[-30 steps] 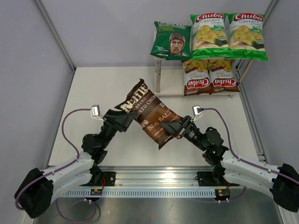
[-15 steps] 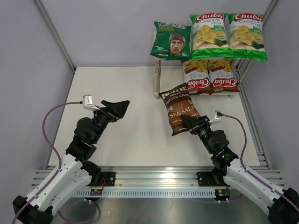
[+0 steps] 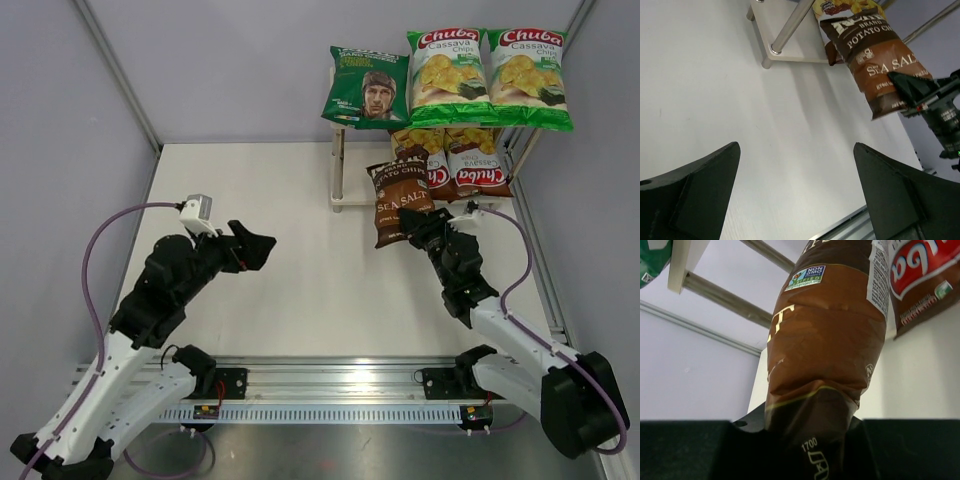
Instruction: Place and organize the chips bags onto the shelf
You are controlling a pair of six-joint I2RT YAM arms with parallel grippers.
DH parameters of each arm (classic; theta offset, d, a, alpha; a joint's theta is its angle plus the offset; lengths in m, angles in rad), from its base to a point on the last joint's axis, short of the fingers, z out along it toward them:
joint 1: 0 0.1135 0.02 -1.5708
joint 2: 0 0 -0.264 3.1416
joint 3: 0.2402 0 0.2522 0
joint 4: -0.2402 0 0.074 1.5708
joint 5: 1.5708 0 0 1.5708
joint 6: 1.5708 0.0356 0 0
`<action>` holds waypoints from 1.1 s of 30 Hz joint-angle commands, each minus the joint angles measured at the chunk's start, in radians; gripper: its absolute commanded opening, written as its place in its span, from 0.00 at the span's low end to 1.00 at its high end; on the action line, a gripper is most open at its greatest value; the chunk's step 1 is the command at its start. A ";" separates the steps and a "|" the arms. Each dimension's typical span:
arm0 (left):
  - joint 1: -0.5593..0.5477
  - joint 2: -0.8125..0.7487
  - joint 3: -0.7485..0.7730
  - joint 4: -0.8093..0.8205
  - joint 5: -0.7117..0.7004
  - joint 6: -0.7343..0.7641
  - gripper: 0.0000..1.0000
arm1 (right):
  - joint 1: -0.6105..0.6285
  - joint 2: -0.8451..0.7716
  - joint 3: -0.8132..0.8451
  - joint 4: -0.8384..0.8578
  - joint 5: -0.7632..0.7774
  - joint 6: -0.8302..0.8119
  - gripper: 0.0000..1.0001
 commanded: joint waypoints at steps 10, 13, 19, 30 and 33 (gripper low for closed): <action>0.003 -0.148 0.135 -0.270 0.160 0.342 0.99 | -0.054 0.458 0.301 0.454 -0.038 -0.182 0.27; 0.003 -0.247 0.056 -0.217 0.162 0.359 0.99 | -0.054 0.571 0.374 0.517 -0.061 -0.219 0.27; 0.001 -0.401 -0.011 -0.170 0.134 0.348 0.99 | -0.054 0.776 0.468 0.617 -0.019 -0.231 0.27; 0.001 -0.435 -0.030 -0.157 0.165 0.344 0.99 | -0.051 1.042 0.684 0.640 -0.087 -0.172 0.28; 0.001 -0.433 -0.033 -0.150 0.174 0.341 0.99 | -0.038 1.070 0.701 0.609 -0.087 -0.141 0.29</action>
